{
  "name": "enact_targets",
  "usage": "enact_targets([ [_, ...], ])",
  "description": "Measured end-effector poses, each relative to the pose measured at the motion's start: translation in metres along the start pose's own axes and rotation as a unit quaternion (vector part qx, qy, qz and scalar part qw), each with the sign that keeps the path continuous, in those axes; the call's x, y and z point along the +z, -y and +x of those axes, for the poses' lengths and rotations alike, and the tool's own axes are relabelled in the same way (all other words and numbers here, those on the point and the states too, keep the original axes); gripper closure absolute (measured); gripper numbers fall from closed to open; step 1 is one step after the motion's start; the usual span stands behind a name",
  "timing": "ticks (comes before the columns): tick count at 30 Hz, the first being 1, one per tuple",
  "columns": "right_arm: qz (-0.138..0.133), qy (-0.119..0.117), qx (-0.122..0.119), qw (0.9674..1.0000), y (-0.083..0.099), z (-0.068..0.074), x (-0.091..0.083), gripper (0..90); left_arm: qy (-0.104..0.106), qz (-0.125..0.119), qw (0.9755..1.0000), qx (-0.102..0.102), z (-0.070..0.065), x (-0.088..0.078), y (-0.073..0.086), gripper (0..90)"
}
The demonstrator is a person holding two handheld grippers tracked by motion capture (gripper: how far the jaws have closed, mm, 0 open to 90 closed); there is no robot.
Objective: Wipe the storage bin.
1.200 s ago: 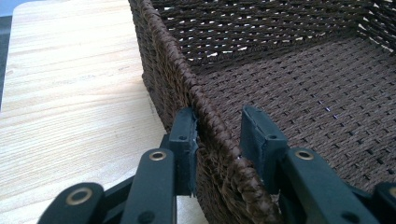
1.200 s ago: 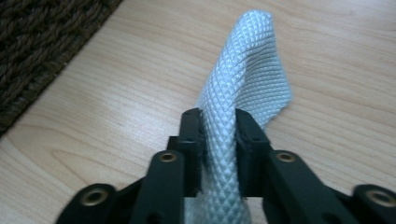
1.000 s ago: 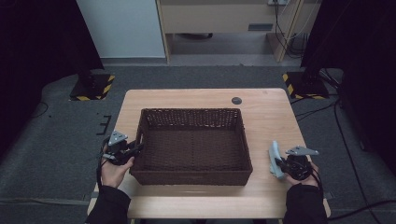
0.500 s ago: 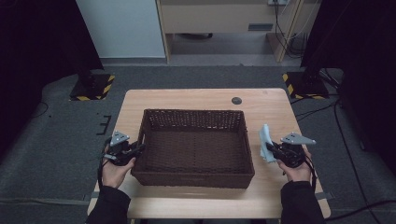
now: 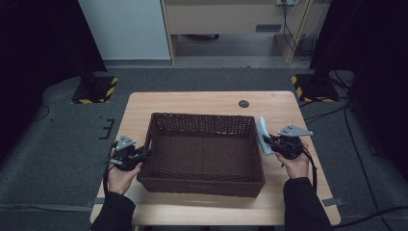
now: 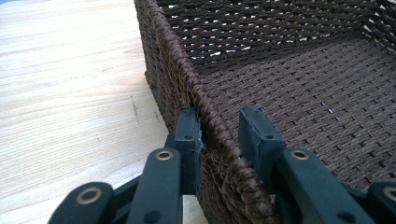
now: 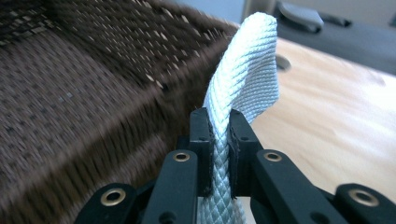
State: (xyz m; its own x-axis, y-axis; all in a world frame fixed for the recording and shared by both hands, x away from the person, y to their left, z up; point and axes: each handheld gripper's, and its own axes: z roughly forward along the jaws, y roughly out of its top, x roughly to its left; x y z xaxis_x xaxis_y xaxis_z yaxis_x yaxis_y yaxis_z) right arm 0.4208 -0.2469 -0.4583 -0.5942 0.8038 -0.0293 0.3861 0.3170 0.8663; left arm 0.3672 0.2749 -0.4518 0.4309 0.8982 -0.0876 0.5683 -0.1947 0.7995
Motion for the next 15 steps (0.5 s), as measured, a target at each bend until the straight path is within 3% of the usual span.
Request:
enact_targets([
  [5, -0.008, -0.022, -0.01, 0.9997, -0.004, 0.001, 0.011, 83.7, 0.005, -0.003, 1.0, -0.005, 0.001, 0.0, 0.001, 68.0],
  [9, 0.034, -0.036, -0.018, 0.9986, 0.008, 0.001, 0.024, 83.7, 0.006, -0.004, 1.0, -0.007, 0.002, 0.0, 0.001, 67.7],
  [11, 0.042, -0.047, -0.005, 0.998, 0.015, 0.0, 0.03, 83.7, 0.006, -0.004, 0.9999, -0.007, 0.002, 0.0, 0.001, 67.6],
  [15, 0.097, -0.062, 0.012, 0.9933, 0.028, 0.001, 0.043, 83.4, 0.009, -0.008, 0.9998, -0.014, 0.002, 0.0, 0.002, 67.3],
])
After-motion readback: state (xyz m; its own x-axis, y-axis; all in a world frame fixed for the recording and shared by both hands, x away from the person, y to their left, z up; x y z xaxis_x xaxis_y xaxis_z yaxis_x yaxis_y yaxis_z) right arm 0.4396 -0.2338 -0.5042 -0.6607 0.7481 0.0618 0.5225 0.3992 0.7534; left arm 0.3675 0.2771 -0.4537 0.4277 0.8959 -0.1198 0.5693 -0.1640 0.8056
